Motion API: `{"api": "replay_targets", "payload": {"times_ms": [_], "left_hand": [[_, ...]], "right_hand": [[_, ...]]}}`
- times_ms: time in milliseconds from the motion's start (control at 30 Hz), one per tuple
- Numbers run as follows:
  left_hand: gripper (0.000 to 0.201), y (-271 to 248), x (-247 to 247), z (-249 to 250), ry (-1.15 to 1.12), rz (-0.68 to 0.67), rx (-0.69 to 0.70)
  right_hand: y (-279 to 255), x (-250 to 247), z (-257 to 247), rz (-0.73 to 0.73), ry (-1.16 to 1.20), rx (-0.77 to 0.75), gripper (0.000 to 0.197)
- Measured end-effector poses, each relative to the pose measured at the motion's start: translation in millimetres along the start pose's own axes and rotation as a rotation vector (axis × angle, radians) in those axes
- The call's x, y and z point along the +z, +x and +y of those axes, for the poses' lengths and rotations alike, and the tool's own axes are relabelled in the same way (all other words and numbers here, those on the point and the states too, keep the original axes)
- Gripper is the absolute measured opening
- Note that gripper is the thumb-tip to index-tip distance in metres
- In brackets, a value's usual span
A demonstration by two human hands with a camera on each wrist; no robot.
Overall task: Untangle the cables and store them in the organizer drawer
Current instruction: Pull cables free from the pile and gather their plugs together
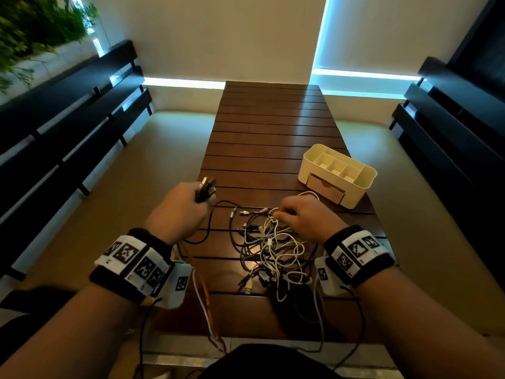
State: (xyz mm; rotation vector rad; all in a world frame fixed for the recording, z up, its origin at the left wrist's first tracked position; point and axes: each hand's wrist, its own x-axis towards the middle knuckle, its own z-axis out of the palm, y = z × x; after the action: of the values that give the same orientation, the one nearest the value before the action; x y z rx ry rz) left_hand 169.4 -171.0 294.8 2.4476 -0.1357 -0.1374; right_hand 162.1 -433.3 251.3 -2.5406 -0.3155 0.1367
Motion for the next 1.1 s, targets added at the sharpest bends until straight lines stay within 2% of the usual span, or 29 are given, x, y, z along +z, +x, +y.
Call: {"api": "replay_targets", "payload": {"times_ms": [67, 100, 233, 333, 500, 633, 700, 767, 833, 900, 1100], "left_hand": [[0.018, -2, 0, 10, -0.036, 0.080, 0.059], [0.017, -3, 2, 16, -0.031, 0.074, 0.111], [0.011, -7, 22, 34, 0.016, -0.183, 0.261], [0.020, -6, 32, 36, -0.029, -0.305, 0.300], [0.022, -11, 35, 37, -0.080, -0.219, 0.352], [0.018, -12, 16, 34, -0.293, -0.010, 0.261], [0.020, -11, 2, 26, -0.401, 0.040, 0.208], [0.021, -10, -4, 17, -0.346, 0.006, 0.143], [0.020, -8, 0, 8, -0.166, -0.116, 0.070], [0.022, -7, 9, 4, -0.043, -0.212, 0.039], [0.020, -8, 19, 28, -0.049, -0.140, 0.142]], "right_hand": [[0, 1, -3, -0.049, -0.081, -0.058, 0.019], [0, 2, -7, -0.062, -0.089, -0.092, 0.019], [0, 0, -27, -0.029, -0.033, -0.214, 0.018], [0, -9, -33, 0.056, 0.038, -0.288, 0.011], [-5, -8, -27, 0.140, 0.202, -0.283, 0.010], [-9, 1, -9, 0.137, 0.314, -0.120, 0.017], [-12, 4, 3, 0.120, 0.342, -0.030, 0.022], [-13, 4, 9, 0.152, 0.403, 0.033, 0.023], [-10, 2, 7, 0.181, 0.441, 0.056, 0.021], [-6, -3, 2, 0.174, 0.351, 0.022, 0.017], [8, 3, -9, 0.034, 0.044, -0.139, 0.013]]}}
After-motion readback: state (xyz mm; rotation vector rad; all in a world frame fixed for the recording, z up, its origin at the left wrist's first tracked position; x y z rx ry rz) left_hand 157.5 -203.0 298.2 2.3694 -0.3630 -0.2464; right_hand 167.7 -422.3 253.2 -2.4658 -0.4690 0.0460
